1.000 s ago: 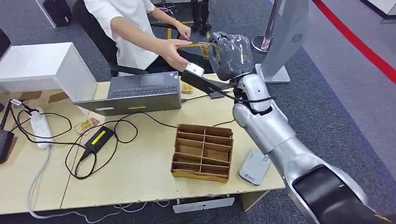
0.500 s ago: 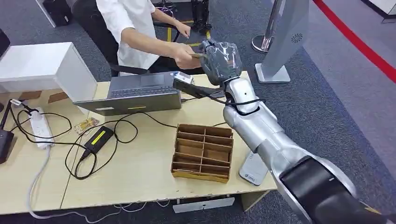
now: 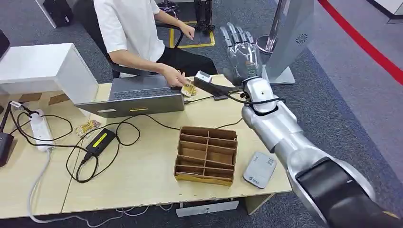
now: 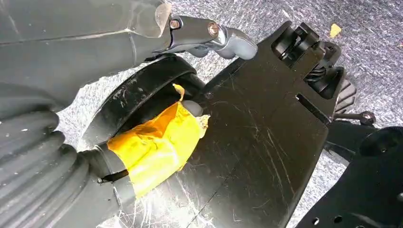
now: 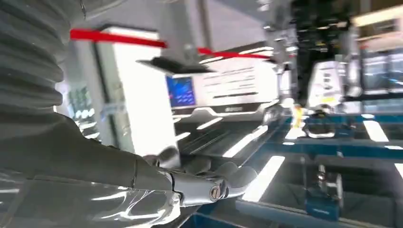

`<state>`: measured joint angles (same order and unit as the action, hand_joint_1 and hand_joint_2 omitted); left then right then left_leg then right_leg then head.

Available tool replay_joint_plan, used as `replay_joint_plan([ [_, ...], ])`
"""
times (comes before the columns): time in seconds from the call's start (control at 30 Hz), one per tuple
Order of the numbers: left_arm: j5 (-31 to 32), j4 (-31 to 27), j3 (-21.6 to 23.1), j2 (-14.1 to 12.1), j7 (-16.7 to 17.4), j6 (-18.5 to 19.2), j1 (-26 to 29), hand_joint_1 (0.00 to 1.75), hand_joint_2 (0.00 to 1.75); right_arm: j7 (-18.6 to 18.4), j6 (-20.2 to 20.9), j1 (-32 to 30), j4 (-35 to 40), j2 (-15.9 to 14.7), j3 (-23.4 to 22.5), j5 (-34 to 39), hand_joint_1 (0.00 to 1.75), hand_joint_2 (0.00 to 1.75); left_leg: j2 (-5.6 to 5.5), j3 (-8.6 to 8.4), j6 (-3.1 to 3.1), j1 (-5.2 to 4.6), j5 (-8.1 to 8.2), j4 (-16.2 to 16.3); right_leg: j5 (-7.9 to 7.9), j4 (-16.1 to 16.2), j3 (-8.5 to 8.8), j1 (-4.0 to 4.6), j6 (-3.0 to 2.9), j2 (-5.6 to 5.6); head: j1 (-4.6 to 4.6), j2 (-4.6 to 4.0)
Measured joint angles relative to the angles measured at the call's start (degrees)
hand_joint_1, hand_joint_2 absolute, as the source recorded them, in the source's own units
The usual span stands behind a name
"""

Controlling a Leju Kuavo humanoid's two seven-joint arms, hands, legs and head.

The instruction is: Pass the card to the sensor for recognition and then transmit it.

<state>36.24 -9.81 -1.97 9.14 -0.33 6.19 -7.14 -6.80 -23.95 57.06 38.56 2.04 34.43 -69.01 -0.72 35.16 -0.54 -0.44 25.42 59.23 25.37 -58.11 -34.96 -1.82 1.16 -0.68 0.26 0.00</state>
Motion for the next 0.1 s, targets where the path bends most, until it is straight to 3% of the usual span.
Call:
replay_joint_plan([
  [0.1,-0.33,0.0,-0.09,0.0,-0.02,-0.28,0.04,0.0,1.75,-1.57,0.89,-0.1,-0.42,-4.36,-0.74,-2.78,0.0,1.75,-0.12,0.02,-0.04,0.0,-0.02,0.02,0.0,0.01,0.02,0.0,0.01,-0.13,0.02,0.02],
])
